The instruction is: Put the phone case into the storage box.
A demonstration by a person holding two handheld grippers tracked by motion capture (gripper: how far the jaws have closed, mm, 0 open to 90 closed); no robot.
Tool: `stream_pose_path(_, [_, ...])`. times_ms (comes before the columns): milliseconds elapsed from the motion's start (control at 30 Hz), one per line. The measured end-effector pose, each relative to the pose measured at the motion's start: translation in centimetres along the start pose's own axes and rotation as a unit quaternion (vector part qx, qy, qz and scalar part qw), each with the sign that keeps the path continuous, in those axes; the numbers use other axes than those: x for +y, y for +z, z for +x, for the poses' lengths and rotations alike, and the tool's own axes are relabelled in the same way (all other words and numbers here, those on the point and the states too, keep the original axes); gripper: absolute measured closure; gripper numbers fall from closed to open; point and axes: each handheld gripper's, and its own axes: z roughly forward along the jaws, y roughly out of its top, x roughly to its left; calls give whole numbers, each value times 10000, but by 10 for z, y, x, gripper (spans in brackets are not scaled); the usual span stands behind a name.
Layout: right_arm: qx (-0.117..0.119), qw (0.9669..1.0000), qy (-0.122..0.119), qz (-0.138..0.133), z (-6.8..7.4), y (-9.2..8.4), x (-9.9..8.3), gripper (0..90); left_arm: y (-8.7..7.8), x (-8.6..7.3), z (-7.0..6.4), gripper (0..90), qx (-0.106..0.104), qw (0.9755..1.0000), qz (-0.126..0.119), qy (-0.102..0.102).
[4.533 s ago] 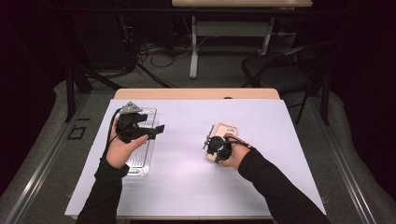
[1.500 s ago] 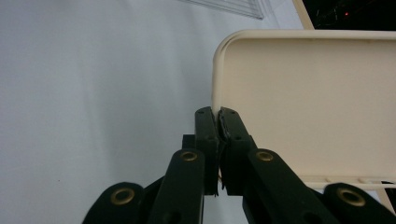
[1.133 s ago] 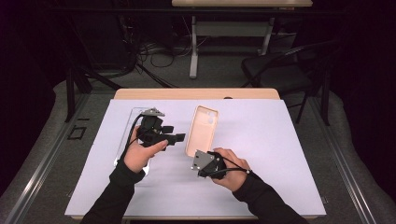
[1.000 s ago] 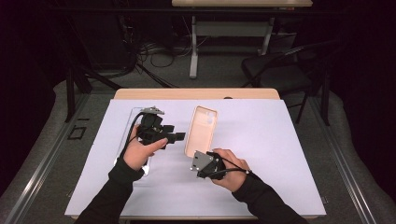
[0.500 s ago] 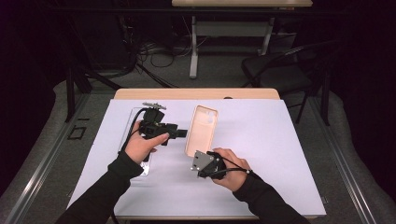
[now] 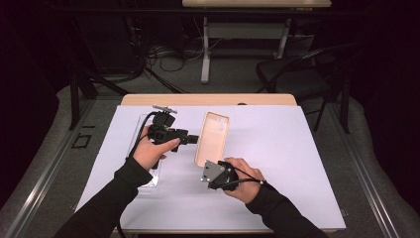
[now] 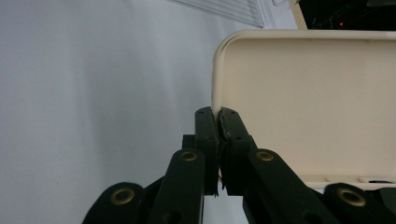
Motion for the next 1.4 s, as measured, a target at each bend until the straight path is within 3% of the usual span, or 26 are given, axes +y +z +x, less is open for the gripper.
stream_pose_path(67, [0, 9999, -101, -40, -1, 0, 0, 882, 1, 0, 0, 431, -12, 10000, 25, -16])
stream_pose_path(267, [-12, 10000, -76, -44, 0, 0, 1, 882, 4, 2, -3, 435, -45, 10000, 26, -35])
stream_pose_path(367, [-28, 9998, -215, -38, -2, 0, 2, 882, 6, 4, -5, 438, -78, 9999, 45, -47])
stream_pose_path(500, [-27, 10000, -59, 15, 1, -1, 3, 882, 11, 6, -6, 450, -78, 9999, 77, -53])
stream_pose_path(733, [-31, 9998, -191, -26, 1, 0, 4, 882, 19, 8, -7, 505, -131, 9997, 146, -118])
stream_pose_path(1400, [-7, 9998, -185, -73, 3, 0, 5, 881, 32, 8, -1, 656, -393, 9968, 336, -617])
